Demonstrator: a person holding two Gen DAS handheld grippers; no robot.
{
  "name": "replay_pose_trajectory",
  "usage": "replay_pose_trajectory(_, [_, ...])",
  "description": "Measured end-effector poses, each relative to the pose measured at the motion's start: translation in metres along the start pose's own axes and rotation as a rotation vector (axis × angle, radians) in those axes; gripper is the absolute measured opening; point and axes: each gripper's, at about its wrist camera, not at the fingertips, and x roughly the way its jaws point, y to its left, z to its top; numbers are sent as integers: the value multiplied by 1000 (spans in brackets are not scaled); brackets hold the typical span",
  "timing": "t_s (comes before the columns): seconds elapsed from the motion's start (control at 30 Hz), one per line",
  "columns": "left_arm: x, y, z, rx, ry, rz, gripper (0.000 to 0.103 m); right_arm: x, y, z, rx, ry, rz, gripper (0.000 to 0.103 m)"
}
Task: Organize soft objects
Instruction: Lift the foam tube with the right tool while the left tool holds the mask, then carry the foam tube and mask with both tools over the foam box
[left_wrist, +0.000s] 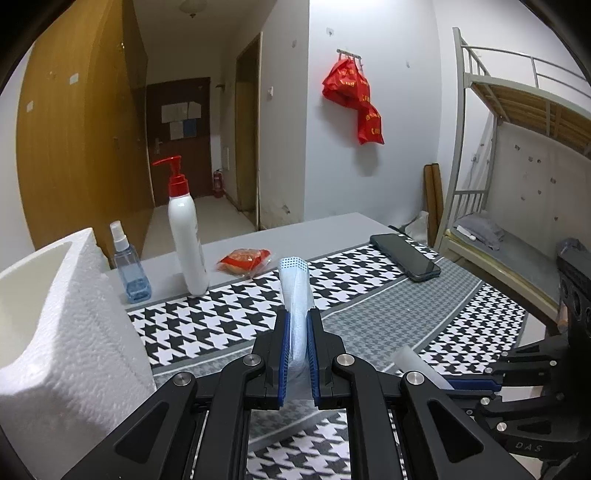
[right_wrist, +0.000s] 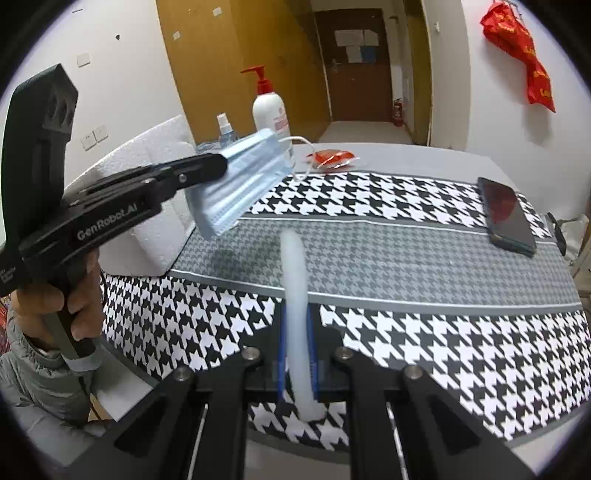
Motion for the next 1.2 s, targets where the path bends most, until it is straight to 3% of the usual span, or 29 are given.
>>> replay_pose_trajectory(0.87, [-93, 0, 5, -6, -125, -17, 10, -48, 32, 17, 6, -150, -31, 13])
replay_pose_trajectory(1.2, [-128, 5, 8, 21, -178, 13, 10, -70, 59, 30, -40, -226, 1, 13])
